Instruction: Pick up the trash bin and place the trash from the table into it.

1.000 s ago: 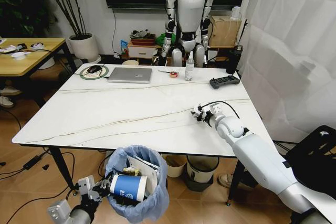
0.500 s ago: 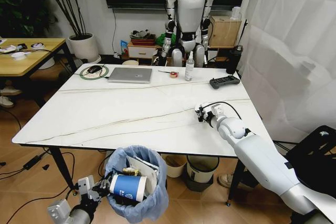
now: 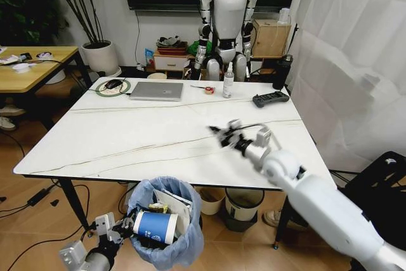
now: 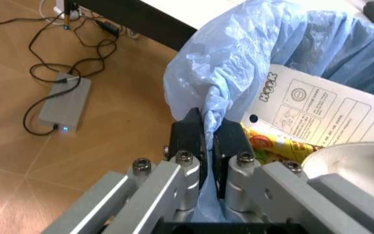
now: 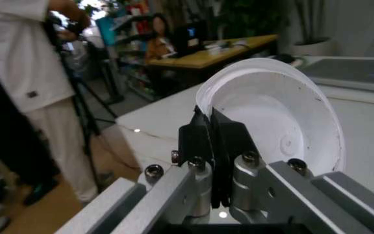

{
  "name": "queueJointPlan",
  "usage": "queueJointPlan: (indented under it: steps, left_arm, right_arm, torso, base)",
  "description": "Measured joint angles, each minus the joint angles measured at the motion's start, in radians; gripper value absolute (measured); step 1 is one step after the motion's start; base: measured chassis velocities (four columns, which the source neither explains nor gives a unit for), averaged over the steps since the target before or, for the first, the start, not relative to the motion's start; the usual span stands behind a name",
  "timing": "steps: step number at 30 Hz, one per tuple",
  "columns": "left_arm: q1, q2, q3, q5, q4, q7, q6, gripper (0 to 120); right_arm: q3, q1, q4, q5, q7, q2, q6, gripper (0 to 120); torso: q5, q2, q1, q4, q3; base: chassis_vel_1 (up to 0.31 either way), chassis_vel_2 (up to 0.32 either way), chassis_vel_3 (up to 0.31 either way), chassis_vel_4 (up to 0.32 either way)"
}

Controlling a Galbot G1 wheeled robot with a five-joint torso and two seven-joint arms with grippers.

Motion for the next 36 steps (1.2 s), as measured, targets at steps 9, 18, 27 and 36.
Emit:
queueJointPlan:
  steps: [9,18,27,36]
  left_arm:
    - [0.009,-0.006,-0.017,-0.001,-0.014,0.000,0.000,0]
    - [0.005,-0.002,-0.022,-0.010,-0.017,-0.004,0.001,0]
    - [0.006,-0.006,-0.016,-0.010,-0.021,-0.006,0.002,0]
    - [0.008,-0.006,-0.010,-0.008,-0.020,-0.005,0.003,0]
  right_arm:
    - [-0.202,0.041,0.066,0.007,-0.035,0.032,0.049,0]
    - [-0.309,0.043,0.072,-0.060,-0.040,0.013,0.098,0]
    - [-0.313,0.018,0.061,-0.109,-0.023,0.005,0.099,19]
    - [-0.249,-0.003,0.060,-0.126,-0.004,-0.002,0.096,52]
  torso:
    - [-0.0001,0.000,0.000,0.0001,0.000]
    - [0.0000,0.000,0.000,-0.0001,0.000]
    - [0.0002,0.000,0.000,-0.0001,0.000]
    - [0.0003,0.000,0.000,-0.0001,0.000]
  base:
    - [0.000,0.000,0.000,0.000]
    - [0.000,0.000,0.000,0.000]
    - [0.000,0.000,0.000,0.000]
    - [0.000,0.000,0.000,0.000]
